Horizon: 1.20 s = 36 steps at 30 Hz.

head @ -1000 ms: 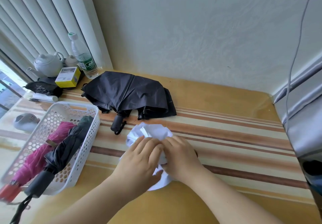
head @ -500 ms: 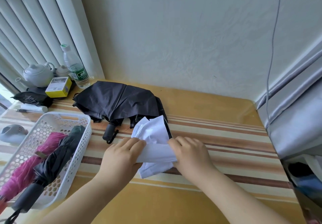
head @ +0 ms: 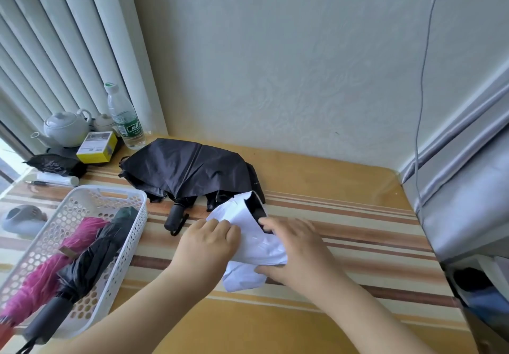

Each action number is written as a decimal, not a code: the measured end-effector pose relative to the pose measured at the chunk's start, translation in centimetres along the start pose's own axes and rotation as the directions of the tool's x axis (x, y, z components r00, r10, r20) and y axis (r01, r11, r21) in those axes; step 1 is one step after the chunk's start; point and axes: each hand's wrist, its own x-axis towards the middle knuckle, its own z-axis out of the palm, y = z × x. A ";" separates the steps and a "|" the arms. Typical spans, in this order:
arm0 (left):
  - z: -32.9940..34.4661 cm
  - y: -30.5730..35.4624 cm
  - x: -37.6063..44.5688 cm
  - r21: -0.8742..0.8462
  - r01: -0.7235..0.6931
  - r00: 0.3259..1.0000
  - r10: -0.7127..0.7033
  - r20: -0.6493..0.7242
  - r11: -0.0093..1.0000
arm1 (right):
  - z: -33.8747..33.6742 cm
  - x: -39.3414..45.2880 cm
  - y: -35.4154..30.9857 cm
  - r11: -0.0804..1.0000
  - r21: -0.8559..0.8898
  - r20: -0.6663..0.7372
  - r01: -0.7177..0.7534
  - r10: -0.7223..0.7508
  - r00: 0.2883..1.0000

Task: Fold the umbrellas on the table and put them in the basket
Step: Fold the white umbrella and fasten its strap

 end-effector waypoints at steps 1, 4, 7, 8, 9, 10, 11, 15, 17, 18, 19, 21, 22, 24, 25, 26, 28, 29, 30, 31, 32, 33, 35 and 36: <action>0.0 -0.3 -0.1 -0.013 0.022 1.000 -0.022 -0.016 1.000 | -0.8 -0.4 0.3 0.985 0.138 0.038 -0.101 0.097 0.995; -0.5 -0.9 0.1 -0.042 0.082 0.996 -0.083 -0.031 0.996 | -2.1 -1.4 0.7 0.885 0.386 0.032 -0.258 0.267 0.963; -0.7 -1.1 0.5 -0.043 0.078 0.996 -0.079 -0.038 0.996 | -2.4 -1.2 0.4 0.775 0.561 0.094 -0.291 0.289 0.953; -0.6 -1.1 0.5 -0.041 0.074 0.996 -0.075 -0.037 0.996 | -2.4 -1.0 0.4 0.748 0.599 0.089 -0.288 0.295 0.951; -0.6 -1.2 0.5 -0.036 0.070 0.997 -0.071 -0.034 0.997 | -2.5 -0.8 0.2 0.739 0.615 0.073 -0.276 0.295 0.953; -0.6 -1.3 0.5 -0.033 0.064 0.997 -0.065 -0.031 0.997 | -2.7 -0.7 0.1 0.737 0.618 0.070 -0.273 0.295 0.953; -0.7 -1.3 0.5 -0.030 0.056 0.998 -0.057 -0.035 0.998 | -2.8 -0.5 0.0 0.738 0.614 0.084 -0.280 0.292 0.953; -1.0 -1.3 0.3 -0.033 0.040 0.997 -0.042 -0.062 0.999 | -3.0 -0.4 -0.4 0.704 0.633 0.153 -0.322 0.294 0.944; -1.3 -1.5 0.4 -0.023 0.048 0.997 -0.049 -0.066 0.999 | -2.8 -0.2 -0.5 0.717 0.636 0.056 -0.286 0.327 0.943; -1.5 -1.6 0.4 -0.016 0.057 0.996 -0.058 -0.064 0.998 | -2.5 -0.1 -0.5 0.735 0.621 -0.007 -0.271 0.351 0.936; -1.6 -1.7 0.6 -0.010 0.068 0.996 -0.069 -0.061 0.998 | -2.4 0.1 -0.6 0.746 0.609 -0.051 -0.269 0.376 0.925; -1.8 -2.0 0.7 -0.005 0.083 0.995 -0.083 -0.056 0.997 | -2.2 0.3 -0.9 0.746 0.606 -0.082 -0.277 0.405 0.910; -1.9 -2.1 0.8 -0.006 0.088 0.995 -0.088 -0.055 0.996 | -2.3 0.4 -0.9 0.744 0.605 -0.077 -0.282 0.408 0.910; -2.0 -2.6 0.6 -0.015 0.100 0.994 -0.100 -0.051 0.995 | -3.0 0.4 -0.4 0.717 0.640 -0.041 -0.276 0.391 0.920; -2.0 -2.9 0.5 -0.019 0.107 0.993 -0.108 -0.048 0.994 | -3.4 0.5 0.0 0.694 0.663 -0.005 -0.281 0.379 0.925; -2.1 -3.1 0.3 -0.022 0.113 0.993 -0.114 -0.044 0.993 | -3.7 0.4 0.4 0.687 0.668 0.024 -0.287 0.365 0.931; -2.1 -3.5 0.1 -0.022 0.117 0.992 -0.118 -0.042 0.993 | -4.4 0.3 0.8 0.718 0.623 0.082 -0.311 0.336 0.938; -2.0 -3.6 0.0 -0.021 0.118 0.992 -0.119 -0.048 0.993 | -4.6 0.4 0.7 0.734 0.599 0.103 -0.319 0.325 0.940; -2.0 -3.6 0.0 -0.019 0.120 0.991 -0.121 -0.060 0.993 | -4.7 0.3 0.6 0.752 0.575 0.106 -0.322 0.321 0.941; -2.0 -3.7 -0.1 -0.017 0.124 0.989 -0.125 -0.077 0.992 | -4.7 0.3 0.3 0.732 0.590 0.081 -0.339 0.365 0.928; -2.1 -3.7 -0.2 -0.017 0.133 0.986 -0.134 -0.095 0.991 | -4.8 0.3 0.1 0.665 0.655 0.016 -0.359 0.462 0.886; -2.2 -3.7 -0.2 -0.019 0.144 0.983 -0.146 -0.114 0.989 | -4.9 0.2 0.0 0.557 0.757 -0.050 -0.341 0.570 0.820; -2.3 -3.6 -0.3 -0.012 0.166 0.975 -0.166 -0.146 0.986 | -4.7 -0.5 -0.4 0.415 0.851 -0.092 -0.323 0.723 0.685; -2.3 -3.7 -0.3 -0.003 0.170 0.974 -0.169 -0.155 0.985 | -4.4 -1.0 -0.6 0.422 0.822 -0.060 -0.382 0.732 0.679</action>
